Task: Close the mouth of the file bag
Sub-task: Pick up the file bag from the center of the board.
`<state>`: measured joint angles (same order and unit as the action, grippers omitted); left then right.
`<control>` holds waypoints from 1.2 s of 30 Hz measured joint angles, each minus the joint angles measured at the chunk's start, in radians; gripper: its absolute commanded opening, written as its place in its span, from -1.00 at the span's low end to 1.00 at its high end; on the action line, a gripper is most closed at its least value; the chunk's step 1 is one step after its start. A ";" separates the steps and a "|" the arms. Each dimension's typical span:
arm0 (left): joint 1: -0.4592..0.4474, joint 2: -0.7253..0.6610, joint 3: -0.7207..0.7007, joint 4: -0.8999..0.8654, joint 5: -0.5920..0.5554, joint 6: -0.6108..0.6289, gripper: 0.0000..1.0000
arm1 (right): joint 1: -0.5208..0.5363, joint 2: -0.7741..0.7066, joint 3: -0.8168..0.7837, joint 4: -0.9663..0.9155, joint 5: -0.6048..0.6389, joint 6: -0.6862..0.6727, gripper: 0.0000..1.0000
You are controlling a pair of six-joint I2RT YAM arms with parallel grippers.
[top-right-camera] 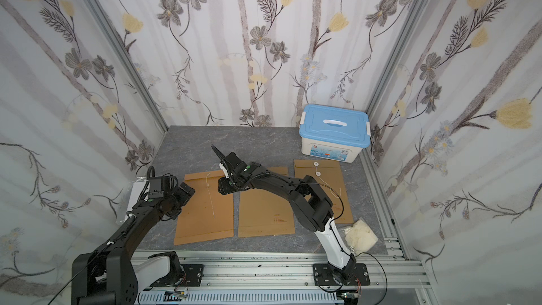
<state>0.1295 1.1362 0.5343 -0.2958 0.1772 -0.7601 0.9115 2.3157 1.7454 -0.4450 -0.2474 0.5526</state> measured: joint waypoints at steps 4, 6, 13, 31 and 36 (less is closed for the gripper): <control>0.005 0.006 -0.015 0.017 -0.042 0.000 1.00 | 0.002 0.036 0.014 -0.008 0.000 0.016 0.02; 0.005 0.013 -0.016 0.022 -0.062 0.000 1.00 | 0.002 0.053 0.025 -0.012 -0.002 0.019 0.01; 0.007 0.054 -0.031 0.076 -0.106 0.000 1.00 | -0.002 0.079 0.035 -0.019 -0.008 0.034 0.01; 0.007 0.173 -0.037 0.262 -0.072 0.004 1.00 | -0.030 0.105 -0.026 0.004 -0.043 0.076 -0.02; 0.005 0.168 -0.044 0.280 -0.068 0.000 0.99 | -0.044 0.087 -0.064 0.035 -0.064 0.079 -0.02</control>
<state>0.1345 1.3045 0.4904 -0.0158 0.1097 -0.7597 0.8673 2.4023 1.6810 -0.4095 -0.3119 0.6319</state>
